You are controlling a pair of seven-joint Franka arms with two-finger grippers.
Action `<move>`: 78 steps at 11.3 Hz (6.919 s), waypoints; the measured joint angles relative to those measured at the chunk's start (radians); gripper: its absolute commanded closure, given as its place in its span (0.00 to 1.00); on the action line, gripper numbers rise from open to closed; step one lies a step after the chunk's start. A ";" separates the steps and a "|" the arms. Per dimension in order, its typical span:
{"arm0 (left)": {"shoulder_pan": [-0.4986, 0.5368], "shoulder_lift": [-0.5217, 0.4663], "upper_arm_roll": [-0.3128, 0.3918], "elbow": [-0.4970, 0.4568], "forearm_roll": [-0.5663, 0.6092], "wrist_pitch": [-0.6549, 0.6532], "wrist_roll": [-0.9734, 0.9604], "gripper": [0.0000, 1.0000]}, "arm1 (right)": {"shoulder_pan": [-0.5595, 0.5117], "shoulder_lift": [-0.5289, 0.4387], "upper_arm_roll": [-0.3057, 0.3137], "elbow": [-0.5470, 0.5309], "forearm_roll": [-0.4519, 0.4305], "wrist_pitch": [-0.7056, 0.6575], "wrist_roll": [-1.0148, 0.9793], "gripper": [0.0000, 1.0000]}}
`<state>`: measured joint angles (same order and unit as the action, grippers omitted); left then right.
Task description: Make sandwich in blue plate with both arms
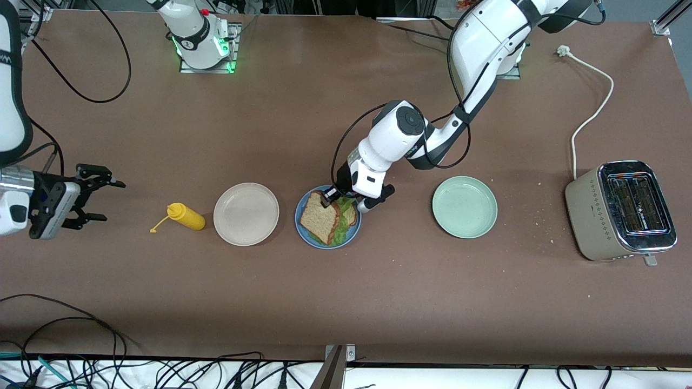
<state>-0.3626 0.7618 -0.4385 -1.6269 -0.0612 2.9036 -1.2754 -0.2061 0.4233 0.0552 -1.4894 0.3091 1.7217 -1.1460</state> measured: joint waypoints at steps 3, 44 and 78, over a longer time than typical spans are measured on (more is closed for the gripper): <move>0.001 -0.004 0.006 -0.001 0.001 -0.094 0.015 0.87 | 0.040 -0.079 0.000 -0.026 -0.082 0.001 0.229 0.00; 0.699 -0.580 0.040 0.132 0.127 -1.379 1.250 0.00 | 0.309 -0.352 -0.044 -0.067 -0.324 -0.120 1.076 0.00; 0.723 -0.594 -0.007 0.168 0.127 -1.352 1.260 0.00 | 0.298 -0.341 -0.057 -0.052 -0.324 -0.124 1.064 0.00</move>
<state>0.3600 0.1676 -0.4456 -1.4593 0.0660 1.5517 -0.0158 0.0916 0.0821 -0.0020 -1.5419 -0.0149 1.5979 -0.0821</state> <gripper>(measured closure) 0.000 0.000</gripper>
